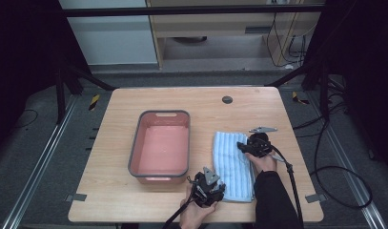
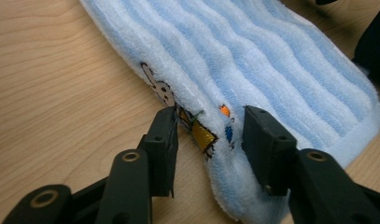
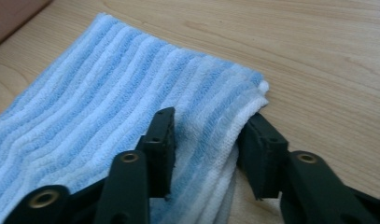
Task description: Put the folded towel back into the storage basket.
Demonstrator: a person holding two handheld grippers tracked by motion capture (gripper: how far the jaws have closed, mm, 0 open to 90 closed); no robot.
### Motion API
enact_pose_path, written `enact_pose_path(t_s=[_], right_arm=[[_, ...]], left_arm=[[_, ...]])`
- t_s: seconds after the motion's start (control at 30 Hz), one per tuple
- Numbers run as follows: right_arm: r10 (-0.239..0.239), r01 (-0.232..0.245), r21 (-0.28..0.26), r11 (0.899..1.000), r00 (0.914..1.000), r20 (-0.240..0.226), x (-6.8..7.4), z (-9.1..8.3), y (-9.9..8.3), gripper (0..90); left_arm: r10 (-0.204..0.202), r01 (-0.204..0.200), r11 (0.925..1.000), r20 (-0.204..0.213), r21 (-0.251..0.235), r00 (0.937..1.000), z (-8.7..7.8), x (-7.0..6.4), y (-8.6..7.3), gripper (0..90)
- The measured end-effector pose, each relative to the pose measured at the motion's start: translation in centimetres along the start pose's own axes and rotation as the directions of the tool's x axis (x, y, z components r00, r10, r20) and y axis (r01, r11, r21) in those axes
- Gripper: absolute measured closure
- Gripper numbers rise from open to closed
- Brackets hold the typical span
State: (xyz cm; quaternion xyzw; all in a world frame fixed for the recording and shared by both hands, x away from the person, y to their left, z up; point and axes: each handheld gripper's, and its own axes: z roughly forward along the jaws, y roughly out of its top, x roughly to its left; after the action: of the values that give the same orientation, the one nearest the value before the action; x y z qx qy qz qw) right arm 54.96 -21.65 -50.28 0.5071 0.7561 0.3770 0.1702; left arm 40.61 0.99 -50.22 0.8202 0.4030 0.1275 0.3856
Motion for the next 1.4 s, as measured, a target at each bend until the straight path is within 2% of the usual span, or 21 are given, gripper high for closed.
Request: enact_pose_path(t_s=[0.07, 0.1, 0.2, 0.4, 0.53, 0.73, 0.93, 1.1, 1.2, 1.27, 1.4], right_arm=[[0.003, -0.003, 0.002, 1.000, 1.0000, -0.005, 0.1, 0.0, 0.0, 64.5], [0.013, -0.013, 0.001, 1.000, 0.9997, -0.022, 0.1, 0.0, 0.0, 69.9], [0.047, -0.047, 0.005, 0.999, 0.9979, -0.044, 0.0, 0.0, 0.0, 76.1], [0.042, -0.042, 0.002, 0.999, 0.9984, -0.039, 0.2, -0.1, 0.0, 80.6], [0.034, -0.034, -0.007, 0.999, 0.9988, -0.035, 0.3, -0.4, 0.2, 81.4], [0.008, -0.009, -0.058, 0.998, 0.9997, -0.023, 0.8, -2.2, 1.0, 81.6], [-0.001, -0.001, -0.124, 0.992, 0.9999, -0.014, 1.2, -4.1, 2.1, 81.4], [-0.004, 0.001, -0.174, 0.985, 0.9998, -0.019, 1.8, -5.6, 3.3, 81.5], [-0.020, 0.017, -0.200, 0.980, 0.9997, -0.014, 2.4, -6.4, 4.2, 81.5], [-0.038, 0.035, -0.218, 0.975, 0.9992, -0.008, 2.7, -6.9, 4.7, 81.5], [-0.045, 0.042, -0.244, 0.969, 0.9990, -0.005, 3.4, -7.8, 5.7, 81.4]], left_arm=[[-0.003, 0.003, 1.0000, 0.001, 0.001, 1.0000, 0.0, 0.0, 0.0, 61.4], [-0.015, 0.015, 0.9999, 0.011, 0.006, 0.9998, 0.0, 0.0, 0.1, 64.5], [-0.044, 0.044, 0.9990, 0.025, 0.002, 0.9987, 0.2, 0.0, 0.1, 71.6], [-0.068, 0.068, 0.9977, 0.014, -0.003, 0.9976, 0.2, -0.2, 0.2, 80.7], [-0.084, 0.084, 0.9964, 0.024, -0.013, 0.9962, 0.0, 0.0, 0.2, 82.9], [-0.080, 0.081, 0.9963, 0.034, -0.030, 0.9962, -0.8, 0.3, 0.6, 83.6], [-0.071, 0.075, 0.9949, 0.054, -0.069, 0.9960, -2.8, 0.8, 1.5, 83.5], [-0.054, 0.059, 0.9932, 0.049, -0.101, 0.9973, -4.4, 1.2, 2.6, 83.5], [-0.032, 0.036, 0.9934, 0.043, -0.108, 0.9986, -5.1, 1.2, 3.1, 83.5], [-0.025, 0.029, 0.9929, 0.042, -0.115, 0.9988, -5.6, 1.2, 3.4, 83.5], [-0.018, 0.024, 0.9902, 0.042, -0.138, 0.9990, -6.6, 1.4, 3.9, 83.5]])
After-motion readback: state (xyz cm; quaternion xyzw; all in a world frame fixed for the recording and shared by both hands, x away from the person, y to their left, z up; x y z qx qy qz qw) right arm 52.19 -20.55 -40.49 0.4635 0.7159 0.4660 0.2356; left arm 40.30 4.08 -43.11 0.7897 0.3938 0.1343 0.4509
